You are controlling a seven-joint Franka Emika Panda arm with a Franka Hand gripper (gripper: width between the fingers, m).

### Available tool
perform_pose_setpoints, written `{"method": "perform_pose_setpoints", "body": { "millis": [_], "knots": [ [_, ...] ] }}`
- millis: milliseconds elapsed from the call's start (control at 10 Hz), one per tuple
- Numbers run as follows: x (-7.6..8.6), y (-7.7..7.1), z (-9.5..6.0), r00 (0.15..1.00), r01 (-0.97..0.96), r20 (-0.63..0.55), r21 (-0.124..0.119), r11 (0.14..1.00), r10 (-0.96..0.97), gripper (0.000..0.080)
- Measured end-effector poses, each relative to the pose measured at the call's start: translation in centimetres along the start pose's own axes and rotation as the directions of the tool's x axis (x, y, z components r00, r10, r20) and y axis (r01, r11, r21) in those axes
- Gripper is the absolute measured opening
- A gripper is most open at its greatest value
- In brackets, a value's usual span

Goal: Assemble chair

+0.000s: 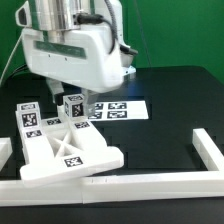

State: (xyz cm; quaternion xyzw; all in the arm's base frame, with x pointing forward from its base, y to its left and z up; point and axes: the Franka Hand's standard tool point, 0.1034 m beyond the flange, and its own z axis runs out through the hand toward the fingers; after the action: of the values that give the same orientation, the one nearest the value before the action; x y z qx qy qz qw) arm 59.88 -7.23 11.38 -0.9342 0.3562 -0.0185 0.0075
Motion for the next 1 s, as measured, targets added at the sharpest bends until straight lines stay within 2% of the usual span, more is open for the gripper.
{"method": "perform_pose_setpoints", "body": {
  "millis": [200, 500, 600, 700, 800, 1000],
  "knots": [
    [-0.3, -0.2, 0.1, 0.971, 0.239, 0.002, 0.002, 0.971, -0.239, 0.0642],
    [-0.2, -0.2, 0.1, 0.915, 0.403, 0.001, 0.001, 0.915, -0.403, 0.0649],
    [0.5, -0.3, -0.1, 0.795, 0.605, -0.032, -0.03, 0.795, -0.606, 0.0649],
    [0.8, -0.4, -0.2, 0.699, 0.711, -0.065, -0.048, 0.702, -0.712, 0.0649],
    [0.7, -0.3, 0.0, 0.743, 0.665, -0.06, -0.042, 0.746, -0.666, 0.0649],
    [0.7, -0.3, 0.0, 0.771, 0.633, -0.063, -0.04, 0.773, -0.634, 0.0388]
  ]
}}
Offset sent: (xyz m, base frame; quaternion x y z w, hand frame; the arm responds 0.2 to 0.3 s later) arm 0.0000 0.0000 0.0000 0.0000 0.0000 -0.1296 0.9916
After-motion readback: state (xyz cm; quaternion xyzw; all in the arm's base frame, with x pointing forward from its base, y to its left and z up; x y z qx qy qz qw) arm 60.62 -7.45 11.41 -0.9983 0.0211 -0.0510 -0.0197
